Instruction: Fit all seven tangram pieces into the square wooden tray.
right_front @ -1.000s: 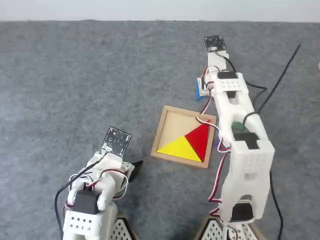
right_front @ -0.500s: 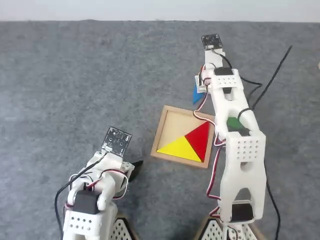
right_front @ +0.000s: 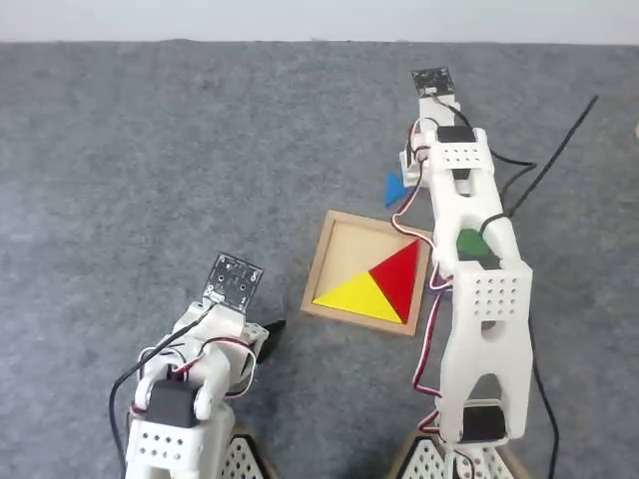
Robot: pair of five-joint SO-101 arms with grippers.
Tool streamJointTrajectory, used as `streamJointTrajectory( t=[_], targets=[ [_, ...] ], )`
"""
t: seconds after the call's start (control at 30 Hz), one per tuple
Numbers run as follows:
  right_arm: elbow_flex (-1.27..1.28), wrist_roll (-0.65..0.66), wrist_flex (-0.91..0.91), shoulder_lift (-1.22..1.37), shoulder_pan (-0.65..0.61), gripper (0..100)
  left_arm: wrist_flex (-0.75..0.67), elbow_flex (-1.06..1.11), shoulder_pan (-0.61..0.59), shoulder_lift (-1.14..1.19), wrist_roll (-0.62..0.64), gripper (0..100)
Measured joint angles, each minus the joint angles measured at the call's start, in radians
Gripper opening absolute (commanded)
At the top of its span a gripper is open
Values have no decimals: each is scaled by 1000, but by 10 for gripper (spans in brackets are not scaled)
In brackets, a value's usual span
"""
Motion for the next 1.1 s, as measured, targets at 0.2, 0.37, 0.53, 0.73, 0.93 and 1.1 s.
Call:
streamJointTrajectory(
  t=[0.2,0.37,0.53,0.73,0.93,1.1],
  targets=[
    [9,0,161,-97,46,7,0,0,0,0,0,280],
    [9,94,356,-331,235,7,0,0,0,0,0,280],
    [20,282,520,-559,451,7,0,0,0,0,0,280],
    [252,489,470,-598,700,7,0,0,0,0,0,280],
    [707,457,92,-598,713,8,0,0,0,0,0,280],
    [1013,394,-170,-770,715,8,0,0,0,0,0,280]
  ],
)
